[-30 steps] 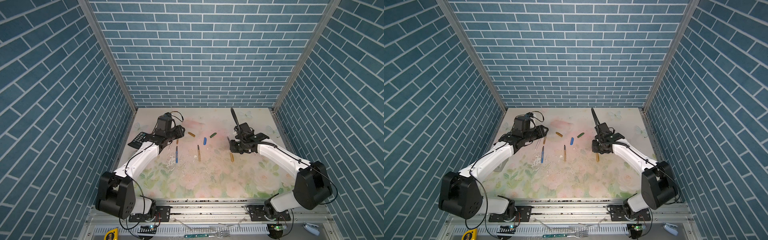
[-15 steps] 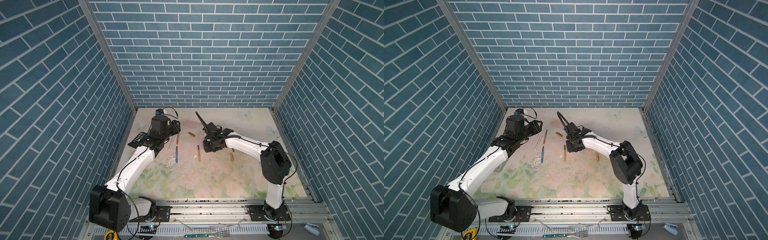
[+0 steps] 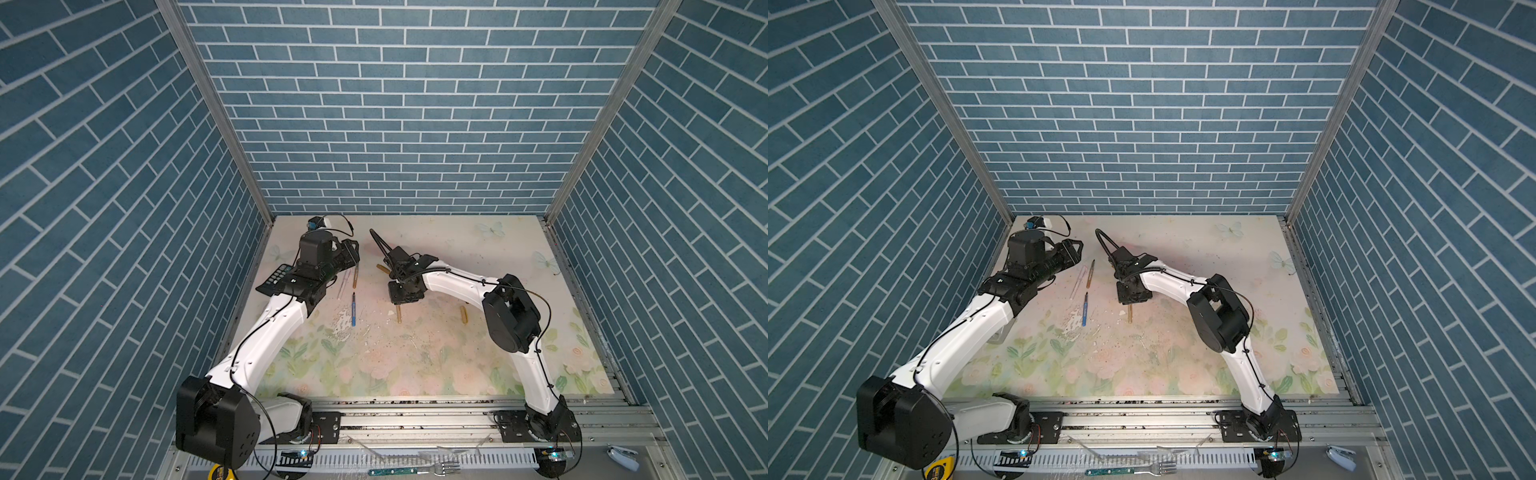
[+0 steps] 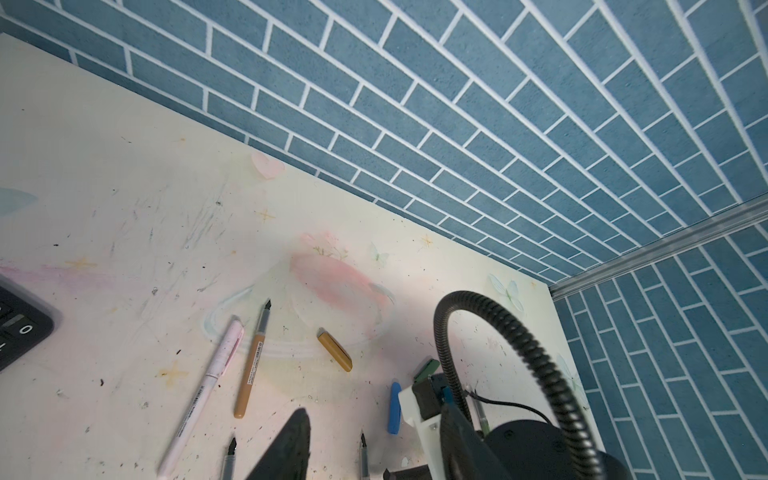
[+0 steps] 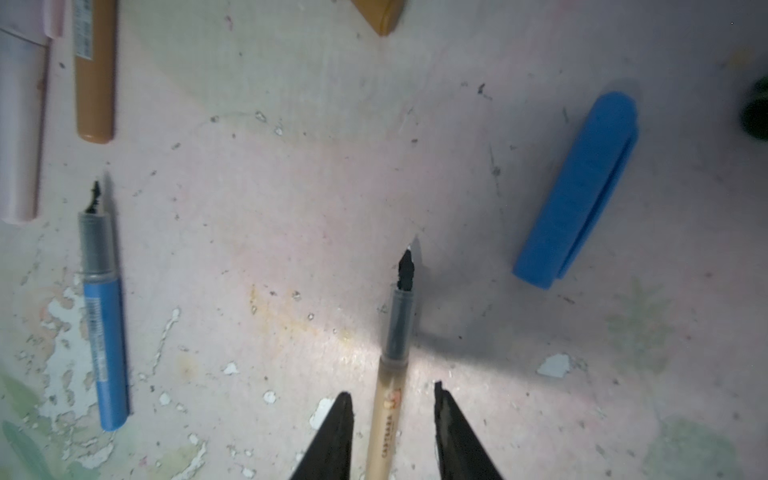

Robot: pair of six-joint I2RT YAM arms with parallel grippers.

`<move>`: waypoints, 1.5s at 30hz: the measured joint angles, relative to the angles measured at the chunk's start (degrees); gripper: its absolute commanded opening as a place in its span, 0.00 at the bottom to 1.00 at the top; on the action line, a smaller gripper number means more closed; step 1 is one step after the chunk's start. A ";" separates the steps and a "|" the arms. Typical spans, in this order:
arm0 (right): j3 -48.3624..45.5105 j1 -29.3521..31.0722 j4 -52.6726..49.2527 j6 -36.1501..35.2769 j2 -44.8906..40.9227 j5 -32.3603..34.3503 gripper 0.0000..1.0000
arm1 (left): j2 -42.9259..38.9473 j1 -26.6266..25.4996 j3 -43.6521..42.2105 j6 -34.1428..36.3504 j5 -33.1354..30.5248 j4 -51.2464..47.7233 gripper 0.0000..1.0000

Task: Insert the pens into the pen caps
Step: 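Grasp the tan fountain pen with the right gripper and lift it, then carry the tan pen to the left gripper while the left gripper closes on its body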

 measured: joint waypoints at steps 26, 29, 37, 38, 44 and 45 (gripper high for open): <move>-16.68 -0.04 11.63 2.36 -12.81 1.99 0.04 | 0.15 2.10 -4.28 -1.62 11.56 11.45 0.47; -23.80 -0.31 17.79 3.28 -21.88 2.58 0.04 | 1.62 1.79 -4.31 -1.68 15.23 14.95 0.47; -35.21 -2.25 29.88 4.52 -41.09 4.96 0.02 | 7.87 -3.45 -4.26 -1.81 28.26 25.51 0.47; -36.30 -2.71 31.06 4.57 -42.91 5.20 0.02 | 8.85 -4.63 -4.26 -1.86 30.14 26.38 0.48; -39.36 -3.96 34.38 4.96 -50.49 6.03 0.02 | 11.17 -11.63 -4.26 -0.22 37.24 29.70 0.50; -39.56 -3.93 34.77 4.96 -51.19 6.08 0.02 | 11.17 -12.55 -4.24 0.37 37.97 29.81 0.50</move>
